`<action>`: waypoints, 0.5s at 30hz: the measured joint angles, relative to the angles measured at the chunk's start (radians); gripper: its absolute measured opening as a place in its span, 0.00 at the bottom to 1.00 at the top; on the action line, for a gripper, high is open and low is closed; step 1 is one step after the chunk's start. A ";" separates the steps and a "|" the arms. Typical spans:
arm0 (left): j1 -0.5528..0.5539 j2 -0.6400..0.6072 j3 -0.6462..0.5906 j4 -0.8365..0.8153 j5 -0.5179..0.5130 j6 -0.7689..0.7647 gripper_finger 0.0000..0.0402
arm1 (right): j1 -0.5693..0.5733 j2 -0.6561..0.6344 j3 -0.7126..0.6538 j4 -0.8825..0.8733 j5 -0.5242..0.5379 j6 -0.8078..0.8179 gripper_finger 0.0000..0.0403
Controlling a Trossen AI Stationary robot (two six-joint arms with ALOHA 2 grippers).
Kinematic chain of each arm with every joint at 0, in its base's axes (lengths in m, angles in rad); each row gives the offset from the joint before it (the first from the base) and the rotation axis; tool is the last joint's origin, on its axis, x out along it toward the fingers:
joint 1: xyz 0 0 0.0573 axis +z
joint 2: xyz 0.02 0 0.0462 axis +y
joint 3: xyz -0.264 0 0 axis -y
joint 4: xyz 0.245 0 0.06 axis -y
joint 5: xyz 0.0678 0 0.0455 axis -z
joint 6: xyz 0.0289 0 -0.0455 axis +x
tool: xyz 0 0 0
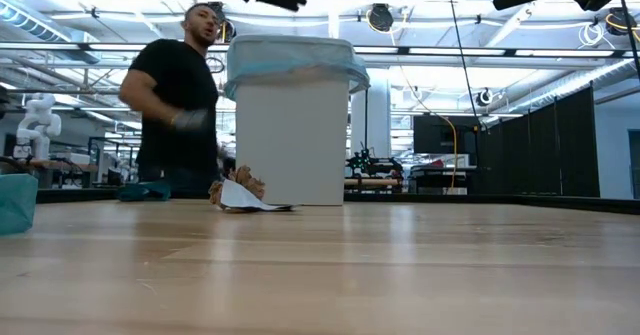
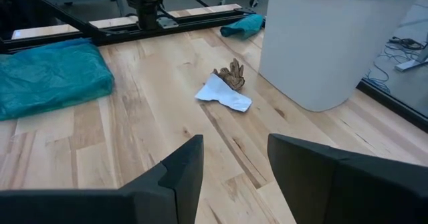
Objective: Place trash/remove bag and relplace
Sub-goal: Put the brown paper into the blue trash bag inside the white trash bin
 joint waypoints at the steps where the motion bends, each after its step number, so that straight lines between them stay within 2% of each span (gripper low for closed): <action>1: -0.025 -0.003 0.000 -0.010 0.016 -0.002 0.45 | 0.000 0.000 0.000 0.000 0.000 0.000 0.40; 8: -0.249 -0.004 -0.014 -0.050 0.033 -0.002 0.45 | 0.000 0.000 0.001 -0.004 0.000 -0.001 0.40; 15: -0.440 -0.004 -0.111 -0.038 -0.111 -0.067 0.45 | 0.000 0.000 0.001 -0.012 0.000 -0.003 0.40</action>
